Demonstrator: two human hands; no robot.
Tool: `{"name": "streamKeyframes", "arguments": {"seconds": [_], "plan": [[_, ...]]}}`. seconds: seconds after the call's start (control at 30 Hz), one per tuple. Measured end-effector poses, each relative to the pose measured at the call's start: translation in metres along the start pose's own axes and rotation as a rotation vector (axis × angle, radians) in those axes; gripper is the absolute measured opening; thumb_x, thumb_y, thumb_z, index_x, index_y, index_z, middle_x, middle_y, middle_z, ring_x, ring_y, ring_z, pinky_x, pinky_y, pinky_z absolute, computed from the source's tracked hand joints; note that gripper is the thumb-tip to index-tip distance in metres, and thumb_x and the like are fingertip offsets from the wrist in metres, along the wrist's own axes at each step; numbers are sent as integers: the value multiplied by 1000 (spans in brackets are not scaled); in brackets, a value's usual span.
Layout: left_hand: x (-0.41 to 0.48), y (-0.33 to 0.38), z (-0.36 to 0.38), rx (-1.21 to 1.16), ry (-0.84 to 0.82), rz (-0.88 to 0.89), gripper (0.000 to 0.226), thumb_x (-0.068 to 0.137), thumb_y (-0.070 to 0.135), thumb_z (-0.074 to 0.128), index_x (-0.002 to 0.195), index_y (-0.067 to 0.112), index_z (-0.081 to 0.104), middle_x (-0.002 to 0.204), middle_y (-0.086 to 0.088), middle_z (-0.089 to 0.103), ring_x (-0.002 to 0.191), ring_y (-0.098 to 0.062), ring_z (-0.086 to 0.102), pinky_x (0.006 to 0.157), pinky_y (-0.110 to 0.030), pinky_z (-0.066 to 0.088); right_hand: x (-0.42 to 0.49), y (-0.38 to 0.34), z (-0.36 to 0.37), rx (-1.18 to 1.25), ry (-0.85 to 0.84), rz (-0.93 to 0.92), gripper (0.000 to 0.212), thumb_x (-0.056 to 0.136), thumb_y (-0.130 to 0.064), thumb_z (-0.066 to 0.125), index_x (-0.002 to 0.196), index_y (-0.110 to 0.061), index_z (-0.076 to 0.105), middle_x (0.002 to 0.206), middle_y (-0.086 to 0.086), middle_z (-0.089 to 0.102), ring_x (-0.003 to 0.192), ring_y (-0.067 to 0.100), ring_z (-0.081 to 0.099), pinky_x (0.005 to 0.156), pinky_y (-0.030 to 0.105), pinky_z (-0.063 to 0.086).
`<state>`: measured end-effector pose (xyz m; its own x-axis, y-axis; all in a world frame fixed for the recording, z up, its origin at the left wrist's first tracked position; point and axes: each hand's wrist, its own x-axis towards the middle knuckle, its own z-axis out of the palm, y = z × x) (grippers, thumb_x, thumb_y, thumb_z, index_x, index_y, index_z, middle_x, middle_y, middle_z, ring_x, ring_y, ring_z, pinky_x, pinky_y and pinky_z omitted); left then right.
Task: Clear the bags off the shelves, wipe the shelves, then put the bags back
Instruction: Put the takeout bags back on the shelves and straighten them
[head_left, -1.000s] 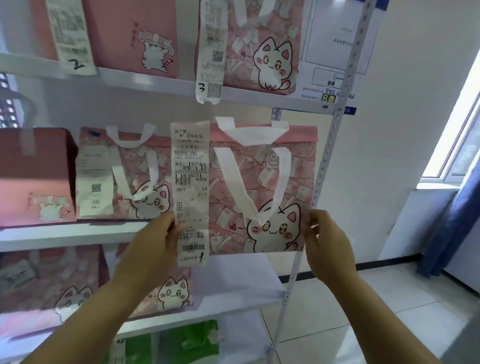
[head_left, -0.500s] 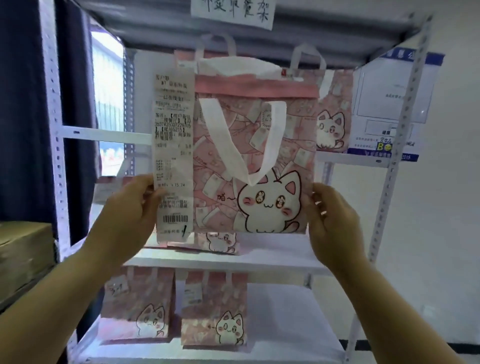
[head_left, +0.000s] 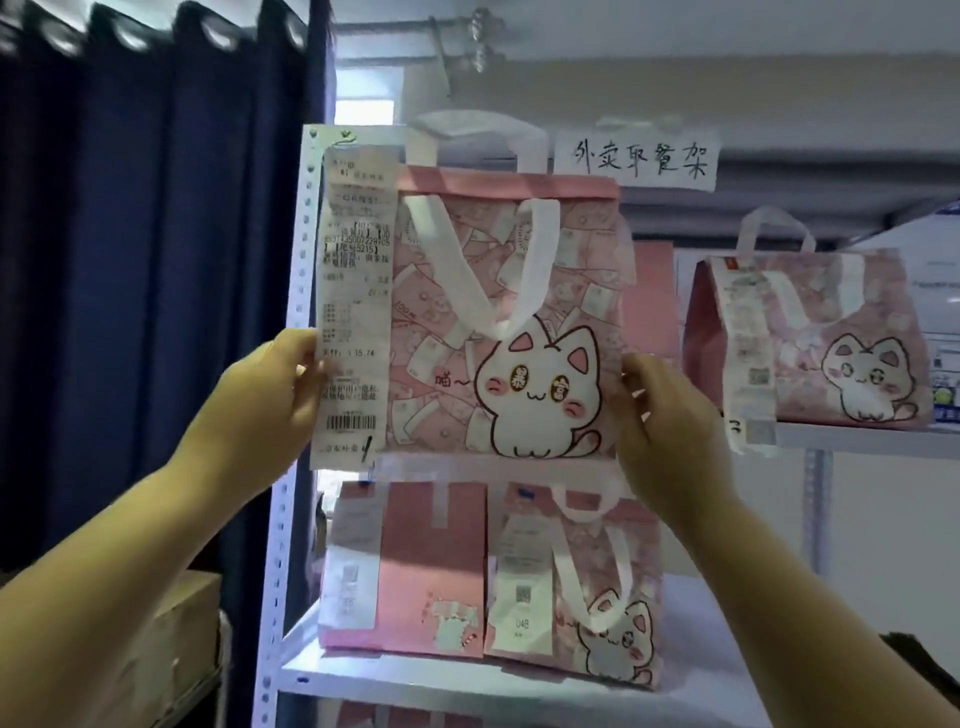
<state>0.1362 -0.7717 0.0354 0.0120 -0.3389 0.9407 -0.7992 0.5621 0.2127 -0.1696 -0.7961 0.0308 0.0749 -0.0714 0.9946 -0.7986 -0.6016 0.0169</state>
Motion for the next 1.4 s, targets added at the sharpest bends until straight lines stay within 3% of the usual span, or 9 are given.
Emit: {"name": "streamKeyframes", "arguments": {"seconds": [0.17, 0.37, 0.5, 0.67, 0.87, 1.1, 1.27, 1.33, 1.4], "plan": [[38, -63, -11, 13, 12, -2, 10, 95, 23, 43, 100, 28, 51, 86, 18, 57, 75, -4, 58, 53, -14, 44, 28, -22, 63, 10, -49, 30, 24, 96, -24, 48, 103, -5, 61, 87, 6, 66, 68, 16, 54, 54, 14, 33], [75, -126, 6, 70, -18, -16, 17, 95, 28, 46, 106, 18, 55, 93, -2, 66, 78, -20, 60, 68, -38, 49, 48, -24, 126, -22, -83, 120, 13, 94, -17, 50, 98, -8, 58, 86, 4, 62, 73, 24, 54, 57, 33, 42], [88, -146, 27, 74, -46, -30, 19, 95, 27, 47, 104, 14, 56, 90, -5, 65, 77, -23, 58, 66, -37, 44, 53, -11, 150, -82, -113, 161, 13, 94, -23, 50, 95, -12, 56, 80, -2, 55, 69, 20, 48, 57, 29, 33], [96, -164, 45, 143, -38, -32, 16, 93, 26, 50, 95, 10, 53, 82, -10, 62, 69, -26, 54, 62, -36, 40, 61, 3, 169, -110, -214, 175, 16, 94, -30, 49, 95, -15, 56, 84, 1, 63, 74, 24, 56, 63, 38, 49], [114, -175, 66, 184, 5, -88, 25, 92, 28, 55, 105, 7, 60, 92, -11, 67, 75, -23, 56, 67, -32, 42, 78, 16, 186, -183, -286, 181, 22, 92, -35, 52, 95, -15, 60, 88, 3, 68, 79, 26, 60, 67, 36, 49], [126, -185, 90, 386, -56, -109, 27, 92, 33, 51, 83, 11, 63, 69, -6, 64, 63, -26, 57, 56, -32, 46, 89, 29, 202, -302, -387, 236, 28, 91, -41, 50, 99, -17, 63, 95, 4, 68, 87, 28, 60, 76, 40, 51], [126, -185, 95, 500, -62, -64, 40, 91, 31, 54, 58, 9, 49, 57, -9, 55, 56, -32, 51, 52, -32, 41, 89, 33, 210, -372, -362, 233, 34, 92, -38, 49, 118, -18, 58, 98, 8, 67, 89, 31, 60, 74, 41, 52], [125, -184, 96, 499, -70, -77, 39, 91, 30, 55, 59, 8, 50, 59, -12, 56, 57, -34, 52, 54, -36, 47, 89, 33, 211, -388, -367, 236, 38, 92, -38, 49, 124, -19, 54, 98, 8, 67, 90, 31, 60, 75, 42, 52], [123, -183, 97, 483, -57, -84, 32, 91, 30, 56, 70, 6, 59, 67, -14, 61, 63, -34, 54, 59, -38, 49, 88, 33, 209, -368, -357, 241, 35, 91, -38, 51, 117, -17, 58, 96, 7, 67, 88, 30, 61, 74, 41, 52]]}}
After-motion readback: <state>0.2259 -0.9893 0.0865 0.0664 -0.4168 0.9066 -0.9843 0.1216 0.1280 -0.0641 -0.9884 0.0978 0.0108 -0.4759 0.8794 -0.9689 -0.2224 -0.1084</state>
